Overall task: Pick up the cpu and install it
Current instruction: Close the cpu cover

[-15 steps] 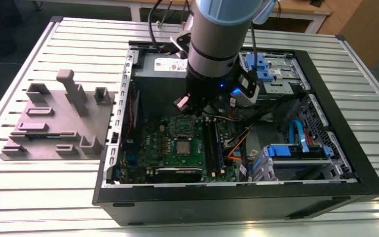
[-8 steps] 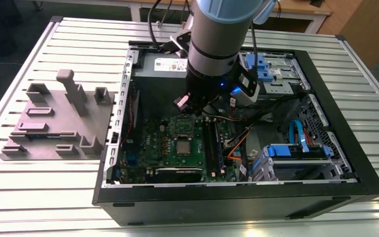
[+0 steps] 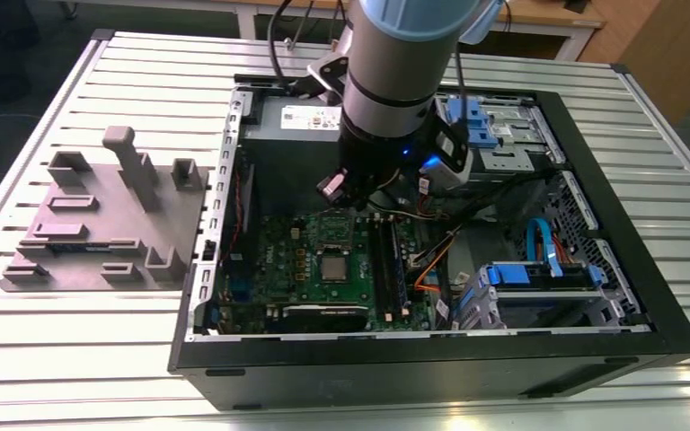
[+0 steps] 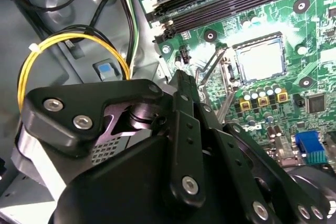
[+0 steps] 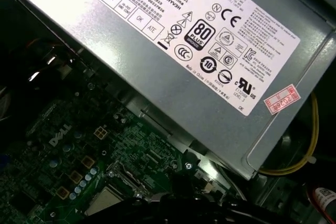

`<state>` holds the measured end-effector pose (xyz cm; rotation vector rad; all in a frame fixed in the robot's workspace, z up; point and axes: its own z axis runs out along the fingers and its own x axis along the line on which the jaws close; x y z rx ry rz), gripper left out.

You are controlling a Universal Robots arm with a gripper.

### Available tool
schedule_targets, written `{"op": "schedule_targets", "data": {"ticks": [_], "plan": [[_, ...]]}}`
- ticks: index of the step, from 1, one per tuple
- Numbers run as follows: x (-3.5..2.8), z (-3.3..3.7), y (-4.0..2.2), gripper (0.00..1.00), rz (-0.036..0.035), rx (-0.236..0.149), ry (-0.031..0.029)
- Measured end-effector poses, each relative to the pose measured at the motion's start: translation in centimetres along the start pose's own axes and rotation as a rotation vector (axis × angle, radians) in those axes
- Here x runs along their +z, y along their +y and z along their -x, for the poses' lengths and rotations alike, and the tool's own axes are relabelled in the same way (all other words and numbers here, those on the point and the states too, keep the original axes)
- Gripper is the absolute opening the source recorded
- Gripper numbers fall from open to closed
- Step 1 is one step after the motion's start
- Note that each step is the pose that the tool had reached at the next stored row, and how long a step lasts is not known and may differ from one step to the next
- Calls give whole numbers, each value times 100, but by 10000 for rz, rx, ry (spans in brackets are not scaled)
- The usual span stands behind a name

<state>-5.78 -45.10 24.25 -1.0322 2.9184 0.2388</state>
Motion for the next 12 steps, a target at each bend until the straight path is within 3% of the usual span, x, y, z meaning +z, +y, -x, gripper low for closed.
{"op": "schedule_targets", "data": {"ticks": [12], "plan": [[-47,2,4,10,1,-163,-9]]}}
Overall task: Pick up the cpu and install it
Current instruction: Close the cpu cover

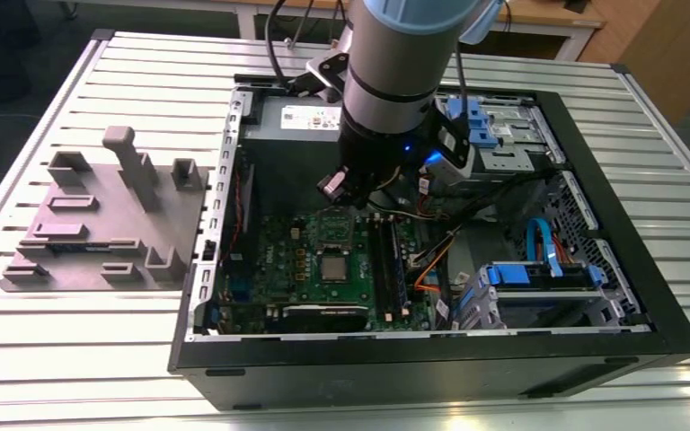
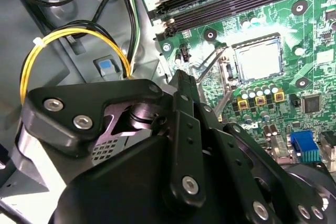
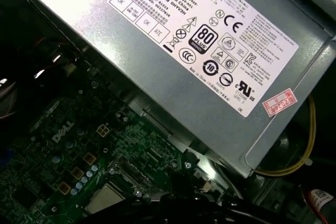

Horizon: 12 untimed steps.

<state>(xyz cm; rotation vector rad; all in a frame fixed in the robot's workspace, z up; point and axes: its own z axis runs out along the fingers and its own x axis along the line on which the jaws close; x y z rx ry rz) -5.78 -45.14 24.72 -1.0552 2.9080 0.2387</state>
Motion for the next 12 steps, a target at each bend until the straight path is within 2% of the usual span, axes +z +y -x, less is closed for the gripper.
{"op": "schedule_targets", "data": {"ticks": [7,12], "plan": [[-6,-11,-13,10,-7,-55,-4],[-17,-56,-61,10,-7,-103,0]]}}
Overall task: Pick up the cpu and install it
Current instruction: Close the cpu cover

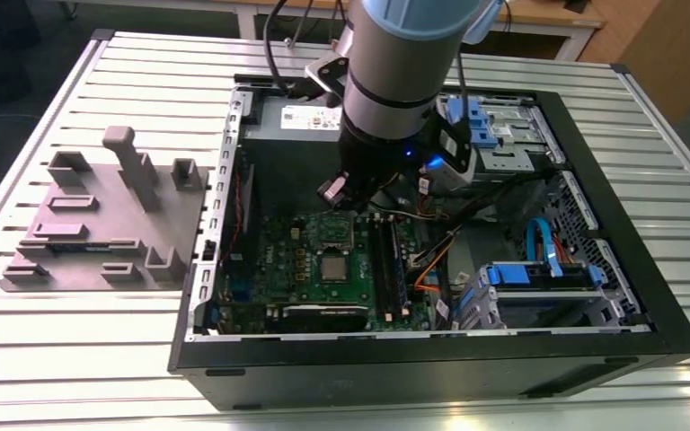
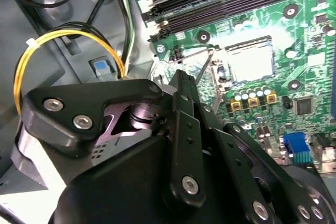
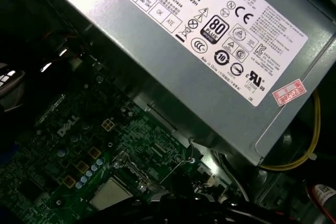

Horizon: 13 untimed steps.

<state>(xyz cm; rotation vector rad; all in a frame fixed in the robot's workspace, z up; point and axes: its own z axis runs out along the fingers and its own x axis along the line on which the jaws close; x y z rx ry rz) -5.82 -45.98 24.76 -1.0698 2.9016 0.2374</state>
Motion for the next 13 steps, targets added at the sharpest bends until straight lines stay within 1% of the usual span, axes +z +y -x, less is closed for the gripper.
{"op": "schedule_targets", "data": {"ticks": [13], "plan": [[-29,-165,-169,10,6,-71,10]]}}
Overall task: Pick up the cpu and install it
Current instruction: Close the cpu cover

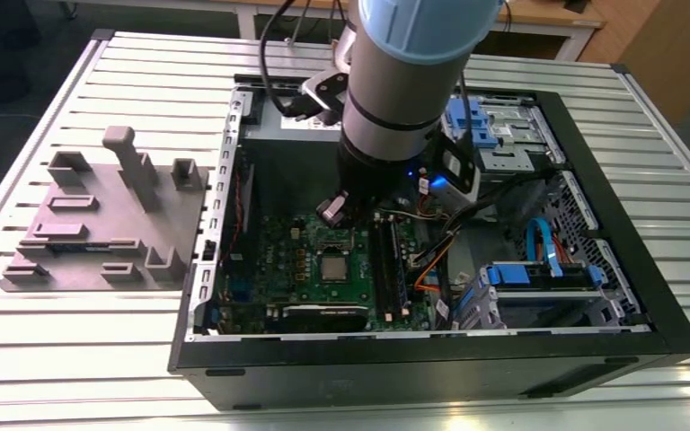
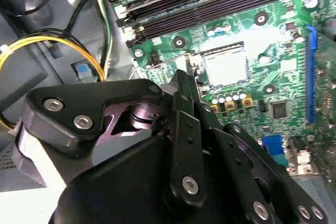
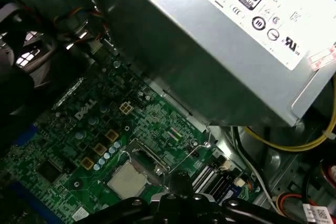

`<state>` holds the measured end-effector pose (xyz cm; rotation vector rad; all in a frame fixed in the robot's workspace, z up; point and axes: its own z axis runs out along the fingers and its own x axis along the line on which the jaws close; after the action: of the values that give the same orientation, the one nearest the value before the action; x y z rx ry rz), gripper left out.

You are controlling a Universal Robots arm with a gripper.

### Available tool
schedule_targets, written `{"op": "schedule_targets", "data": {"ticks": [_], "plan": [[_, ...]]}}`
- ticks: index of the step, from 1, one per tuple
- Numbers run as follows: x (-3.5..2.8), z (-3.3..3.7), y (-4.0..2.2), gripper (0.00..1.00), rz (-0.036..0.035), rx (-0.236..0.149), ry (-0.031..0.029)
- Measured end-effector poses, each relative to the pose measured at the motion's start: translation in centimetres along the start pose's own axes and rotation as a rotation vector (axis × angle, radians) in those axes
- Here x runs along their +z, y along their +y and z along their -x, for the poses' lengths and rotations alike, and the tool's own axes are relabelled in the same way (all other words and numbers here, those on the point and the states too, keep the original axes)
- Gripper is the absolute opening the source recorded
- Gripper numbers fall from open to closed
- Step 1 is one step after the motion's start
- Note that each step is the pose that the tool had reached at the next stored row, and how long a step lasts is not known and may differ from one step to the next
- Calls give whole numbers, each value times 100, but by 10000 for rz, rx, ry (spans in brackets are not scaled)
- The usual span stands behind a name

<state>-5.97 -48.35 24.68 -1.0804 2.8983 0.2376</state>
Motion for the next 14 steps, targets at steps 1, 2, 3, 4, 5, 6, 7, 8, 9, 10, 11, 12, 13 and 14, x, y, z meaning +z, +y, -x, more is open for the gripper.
{"op": "schedule_targets", "data": {"ticks": [1,2,3,4,5,6,7,8,9,10,11,12,13,14], "plan": [[0,-11,-12,10,0,-4,0],[-1,-22,-25,10,-1,-7,2],[-1,-32,-36,10,-4,-9,4],[-1,-41,-46,10,-6,-11,7],[0,-47,-53,10,-10,-13,10],[1,-51,-56,10,-12,-13,12],[3,-56,-56,10,-13,-11,13],[6,-66,-48,10,-14,-13,13],[8,-78,-40,10,-16,-14,15],[9,-90,-31,10,-19,-14,19],[11,-103,-20,10,-23,-14,22],[11,-115,-10,10,-25,-13,24],[12,-124,-3,10,-26,-14,25],[12,-135,6,10,-28,-14,27]]}}
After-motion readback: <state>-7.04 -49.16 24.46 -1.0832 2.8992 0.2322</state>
